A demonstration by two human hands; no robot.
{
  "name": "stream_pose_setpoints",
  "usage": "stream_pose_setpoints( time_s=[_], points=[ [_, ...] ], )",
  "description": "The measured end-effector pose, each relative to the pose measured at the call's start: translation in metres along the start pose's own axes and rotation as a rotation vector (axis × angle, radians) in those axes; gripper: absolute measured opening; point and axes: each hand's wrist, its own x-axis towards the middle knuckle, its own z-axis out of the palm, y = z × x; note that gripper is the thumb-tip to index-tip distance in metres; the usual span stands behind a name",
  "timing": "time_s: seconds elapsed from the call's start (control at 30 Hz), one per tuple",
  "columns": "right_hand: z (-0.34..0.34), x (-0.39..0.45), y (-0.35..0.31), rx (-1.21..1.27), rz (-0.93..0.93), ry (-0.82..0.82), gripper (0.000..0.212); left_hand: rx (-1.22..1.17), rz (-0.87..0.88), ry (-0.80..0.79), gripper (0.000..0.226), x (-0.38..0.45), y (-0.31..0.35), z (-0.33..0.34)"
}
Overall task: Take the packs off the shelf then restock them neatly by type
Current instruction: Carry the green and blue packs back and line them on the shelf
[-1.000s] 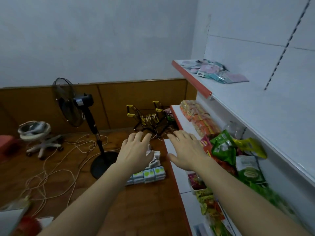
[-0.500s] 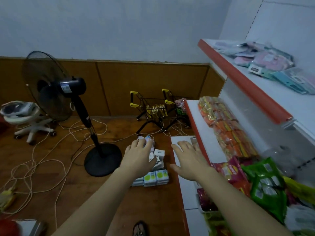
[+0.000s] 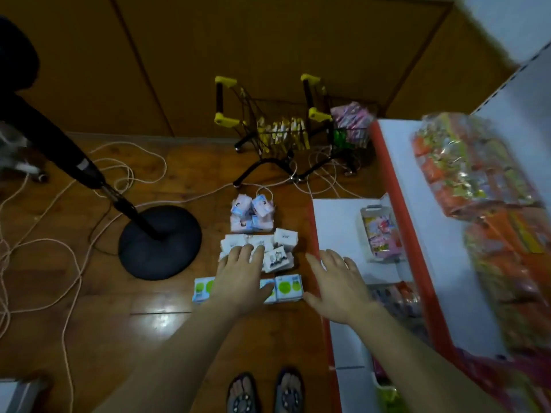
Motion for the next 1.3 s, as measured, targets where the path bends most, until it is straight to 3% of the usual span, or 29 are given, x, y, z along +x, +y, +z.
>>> stream_pose_setpoints(
  time_s=[0.17, 0.37, 0.7, 0.83, 1.03, 1.2, 1.3],
  points=[
    [0.109, 0.09, 0.027, -0.007, -0.035, -0.113, 0.084, 0.037, -0.028, -0.119, 0.085, 0.062, -0.017, 0.123],
    [0.251, 0.175, 0.05, 0.015, -0.031, -0.171, 0.092, 0.023, -0.122, -0.144, 0.092, 0.126, -0.046, 0.261],
    [0.42, 0.267, 0.079, 0.016, -0.022, -0.233, 0.105, 0.155, -0.075, -0.298, 0.112, 0.201, -0.088, 0.433],
    [0.452, 0.293, 0.087, 0.036, -0.022, -0.256, 0.108, 0.181, -0.047, -0.316, 0.117, 0.221, -0.097, 0.472],
    [0.481, 0.313, 0.086, 0.052, -0.025, -0.256, 0.112, 0.269, 0.055, -0.235, 0.105, 0.233, -0.106, 0.504],
    [0.464, 0.3, 0.079, 0.043, -0.063, -0.156, 0.099, 0.176, 0.118, -0.129, 0.098, 0.225, -0.108, 0.491],
    [0.435, 0.279, 0.079, 0.043, -0.071, -0.136, 0.097, 0.128, 0.111, -0.158, 0.102, 0.208, -0.097, 0.458]
  ],
)
